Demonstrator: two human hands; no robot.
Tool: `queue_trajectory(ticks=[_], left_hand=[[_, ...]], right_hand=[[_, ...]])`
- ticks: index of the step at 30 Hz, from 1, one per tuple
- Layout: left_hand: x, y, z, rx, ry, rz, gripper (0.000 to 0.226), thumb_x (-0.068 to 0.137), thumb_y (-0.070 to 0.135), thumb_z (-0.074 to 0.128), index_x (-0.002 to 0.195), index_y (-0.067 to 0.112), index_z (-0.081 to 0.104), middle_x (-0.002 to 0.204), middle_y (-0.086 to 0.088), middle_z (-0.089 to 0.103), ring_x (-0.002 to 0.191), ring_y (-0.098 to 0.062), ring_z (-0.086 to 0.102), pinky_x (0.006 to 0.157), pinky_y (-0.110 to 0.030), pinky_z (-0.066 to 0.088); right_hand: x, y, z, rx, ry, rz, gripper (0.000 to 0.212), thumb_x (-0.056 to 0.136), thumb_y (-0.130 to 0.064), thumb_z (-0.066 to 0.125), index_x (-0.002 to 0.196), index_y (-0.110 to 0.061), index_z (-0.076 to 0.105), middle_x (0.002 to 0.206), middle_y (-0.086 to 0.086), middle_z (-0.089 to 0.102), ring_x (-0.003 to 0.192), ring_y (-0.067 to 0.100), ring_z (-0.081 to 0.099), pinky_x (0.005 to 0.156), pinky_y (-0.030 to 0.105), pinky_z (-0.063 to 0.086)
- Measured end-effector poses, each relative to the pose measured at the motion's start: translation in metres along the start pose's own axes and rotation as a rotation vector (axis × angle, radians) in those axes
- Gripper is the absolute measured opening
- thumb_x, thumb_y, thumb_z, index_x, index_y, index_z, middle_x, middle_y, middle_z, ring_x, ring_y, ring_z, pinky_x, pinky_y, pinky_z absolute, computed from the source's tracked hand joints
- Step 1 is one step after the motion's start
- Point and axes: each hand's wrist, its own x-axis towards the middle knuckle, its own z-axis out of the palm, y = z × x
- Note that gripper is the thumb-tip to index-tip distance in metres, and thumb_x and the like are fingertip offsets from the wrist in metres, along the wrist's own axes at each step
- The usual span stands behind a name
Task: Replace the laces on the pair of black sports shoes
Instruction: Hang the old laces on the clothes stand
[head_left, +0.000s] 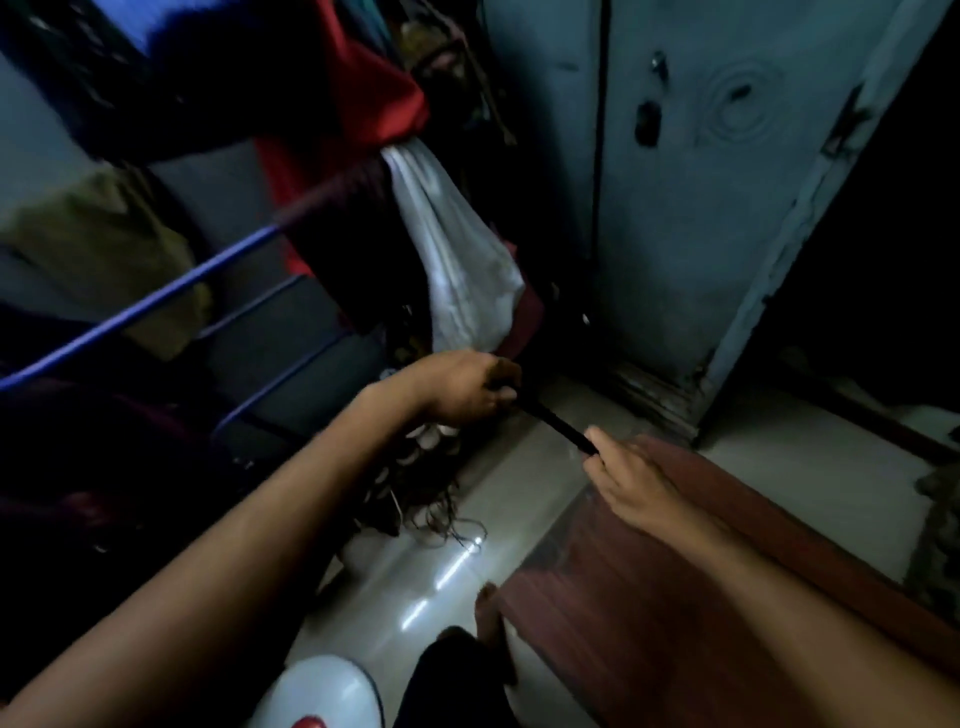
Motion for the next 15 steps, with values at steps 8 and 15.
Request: queue_trajectory(ticks=[8,15], left_hand=[[-0.061,-0.051,-0.124,0.24,0.153,0.049,0.031,0.097,0.06,0.054,0.095,0.032,0.067,0.078,0.012,0.068,0.075,-0.012,0.065,0.07,-0.039,0.054],[-0.087,-0.176,-0.185,0.194,0.216,0.056,0.019,0.098,0.044,0.065,0.098,0.026,0.071,0.083,0.007,0.071,0.076,-0.009,0.063,0.072,-0.03,0.048]], right_hand=[[0.046,-0.118,-0.026,0.054,0.207,-0.177,0.037,0.101,-0.054,0.037,0.111,-0.024,0.056,0.078,0.007,0.061,0.084,0.037,0.063,0.072,0.044,0.047],[0.14,-0.219,-0.004,0.032,0.213,-0.302,0.038,0.101,-0.052,0.03,0.086,-0.019,0.042,0.063,-0.001,0.049,0.065,0.024,0.056,0.057,0.039,0.035]])
